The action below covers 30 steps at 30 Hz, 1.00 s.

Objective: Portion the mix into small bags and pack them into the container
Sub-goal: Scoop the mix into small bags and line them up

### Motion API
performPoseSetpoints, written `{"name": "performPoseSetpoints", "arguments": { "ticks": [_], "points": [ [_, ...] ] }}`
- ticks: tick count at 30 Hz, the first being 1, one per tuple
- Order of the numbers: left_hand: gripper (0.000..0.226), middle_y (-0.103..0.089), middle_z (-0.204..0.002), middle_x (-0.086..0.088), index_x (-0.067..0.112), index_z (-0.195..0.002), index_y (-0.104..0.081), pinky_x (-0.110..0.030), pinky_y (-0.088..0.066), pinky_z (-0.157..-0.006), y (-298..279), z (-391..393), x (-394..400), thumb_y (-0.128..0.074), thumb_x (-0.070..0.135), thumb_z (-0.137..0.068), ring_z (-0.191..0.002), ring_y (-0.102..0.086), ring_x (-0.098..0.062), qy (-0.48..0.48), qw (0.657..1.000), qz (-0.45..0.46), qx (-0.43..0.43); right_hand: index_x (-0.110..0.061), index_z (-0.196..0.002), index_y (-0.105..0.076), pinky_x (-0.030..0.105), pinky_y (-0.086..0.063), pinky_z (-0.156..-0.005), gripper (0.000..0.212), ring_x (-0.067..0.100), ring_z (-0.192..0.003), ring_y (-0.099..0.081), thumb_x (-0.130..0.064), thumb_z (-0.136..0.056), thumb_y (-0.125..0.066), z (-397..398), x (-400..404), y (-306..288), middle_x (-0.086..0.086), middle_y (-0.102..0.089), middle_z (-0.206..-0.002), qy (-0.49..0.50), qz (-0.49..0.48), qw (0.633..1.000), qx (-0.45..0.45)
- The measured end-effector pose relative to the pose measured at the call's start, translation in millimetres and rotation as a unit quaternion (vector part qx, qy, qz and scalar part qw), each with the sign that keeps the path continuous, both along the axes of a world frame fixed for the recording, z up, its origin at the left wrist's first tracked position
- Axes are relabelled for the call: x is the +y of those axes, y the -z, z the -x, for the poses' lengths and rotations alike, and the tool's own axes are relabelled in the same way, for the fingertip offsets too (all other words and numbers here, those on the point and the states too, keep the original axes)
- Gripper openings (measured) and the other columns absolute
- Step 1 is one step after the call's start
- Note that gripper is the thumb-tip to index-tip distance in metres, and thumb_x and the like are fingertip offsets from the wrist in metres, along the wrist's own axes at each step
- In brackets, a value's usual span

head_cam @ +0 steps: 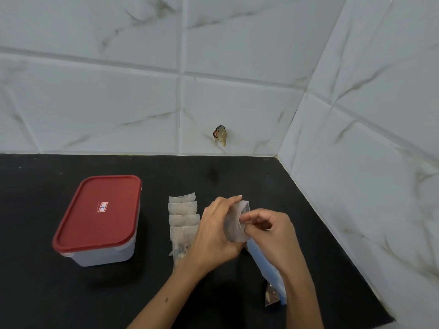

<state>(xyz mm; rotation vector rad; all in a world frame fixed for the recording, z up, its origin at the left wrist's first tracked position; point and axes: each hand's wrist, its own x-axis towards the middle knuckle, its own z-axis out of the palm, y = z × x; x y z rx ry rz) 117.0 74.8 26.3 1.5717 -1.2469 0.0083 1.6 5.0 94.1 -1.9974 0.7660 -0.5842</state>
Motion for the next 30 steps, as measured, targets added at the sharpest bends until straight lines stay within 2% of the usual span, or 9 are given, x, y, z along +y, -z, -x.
{"name": "performPoseSetpoints", "arguments": {
  "ticks": [4,7,9,14,19,21,23,26,30],
  "points": [
    [0.068,-0.05,-0.109,0.012,0.026,-0.131,-0.043,-0.038,-0.048,-0.087,0.1,0.8,-1.4,-0.065,0.031,-0.067,-0.101,-0.05,0.0,-0.008,1.0,-0.003,-0.029,-0.041,-0.082,-0.063,0.025,-0.049,-0.086,0.025,0.002,-0.095,-0.057,-0.016,-0.087,-0.063,-4.2,-3.4,4.8,-0.017,-0.06,-0.099,0.0,0.122,0.988,0.097],
    [0.067,-0.048,-0.113,0.014,0.025,-0.13,-0.044,-0.036,-0.048,-0.089,3.7,1.1,-2.2,-0.068,0.028,-0.068,-0.104,-0.047,0.005,-0.023,0.999,-0.003,-0.046,-0.034,-0.101,-0.068,0.035,-0.041,-0.101,0.024,0.008,-0.124,-0.041,-0.02,-0.081,-0.068,-5.9,-5.0,5.0,-0.013,-0.045,-0.132,-0.033,0.071,0.987,0.137],
    [0.068,-0.046,-0.113,0.017,0.022,-0.13,-0.046,-0.033,-0.047,-0.09,5.4,0.4,-2.3,-0.072,0.024,-0.067,-0.106,-0.043,0.009,-0.032,0.998,0.0,-0.053,-0.04,-0.102,-0.066,0.038,-0.038,-0.105,0.031,0.008,-0.131,-0.035,-0.023,-0.077,-0.071,-5.2,-3.6,2.6,-0.014,-0.037,-0.142,-0.063,0.019,0.989,0.131],
    [0.064,-0.052,-0.109,0.01,0.022,-0.126,-0.046,-0.023,-0.04,-0.09,7.2,1.7,-3.1,-0.064,0.033,-0.066,-0.102,-0.044,0.005,-0.039,0.997,-0.019,-0.068,-0.049,-0.073,-0.061,0.032,-0.039,-0.101,0.037,0.009,-0.131,-0.035,-0.013,-0.079,-0.065,-8.2,-1.6,-0.6,-0.013,-0.038,-0.144,-0.061,0.056,0.987,0.141],
    [0.057,-0.053,-0.108,0.009,0.023,-0.119,-0.047,-0.015,-0.034,-0.09,10.3,9.3,-4.5,-0.064,0.028,-0.065,-0.1,-0.048,0.003,-0.03,0.998,-0.008,-0.06,-0.027,-0.089,-0.07,0.035,-0.038,-0.105,0.015,0.012,-0.129,-0.038,-0.016,-0.087,-0.059,-6.0,-0.9,2.0,-0.008,-0.035,-0.147,-0.029,0.075,0.978,0.191],
    [0.058,-0.053,-0.109,0.01,0.023,-0.118,-0.049,-0.018,-0.037,-0.09,11.2,13.6,-5.4,-0.071,0.023,-0.064,-0.101,-0.048,0.004,-0.018,0.998,-0.004,-0.059,-0.019,-0.087,-0.072,0.025,-0.039,-0.102,0.019,0.005,-0.121,-0.042,-0.012,-0.09,-0.054,-4.8,0.5,3.9,-0.008,-0.038,-0.144,-0.044,0.087,0.979,0.18],
    [0.06,-0.055,-0.108,0.009,0.023,-0.117,-0.049,-0.021,-0.04,-0.089,10.9,16.9,-5.7,-0.075,0.019,-0.064,-0.1,-0.049,0.004,-0.012,0.998,0.005,-0.054,-0.021,-0.08,-0.07,0.019,-0.039,-0.099,0.023,-0.001,-0.12,-0.041,-0.008,-0.09,-0.054,-3.2,2.5,6.6,-0.011,-0.038,-0.144,-0.06,0.077,0.985,0.142],
    [0.058,-0.059,-0.107,0.007,0.024,-0.119,-0.047,-0.021,-0.041,-0.09,7.9,16.3,-4.1,-0.072,0.023,-0.067,-0.099,-0.053,0.0,-0.012,0.999,0.024,-0.037,-0.03,-0.076,-0.066,0.028,-0.045,-0.099,0.025,-0.005,-0.127,-0.036,-0.007,-0.084,-0.059,0.7,3.6,9.8,-0.015,-0.032,-0.146,-0.091,0.035,0.99,0.103],
    [0.055,-0.06,-0.103,0.006,0.021,-0.118,-0.05,-0.023,-0.041,-0.085,11.7,13.1,-2.7,-0.069,0.024,-0.066,-0.095,-0.054,-0.002,-0.021,0.998,0.013,-0.059,-0.031,-0.085,-0.071,0.03,-0.038,-0.101,0.013,0.011,-0.139,-0.023,-0.02,-0.082,-0.066,6.6,2.5,9.2,-0.009,-0.022,-0.154,-0.082,0.048,0.981,0.166]
  ]
}}
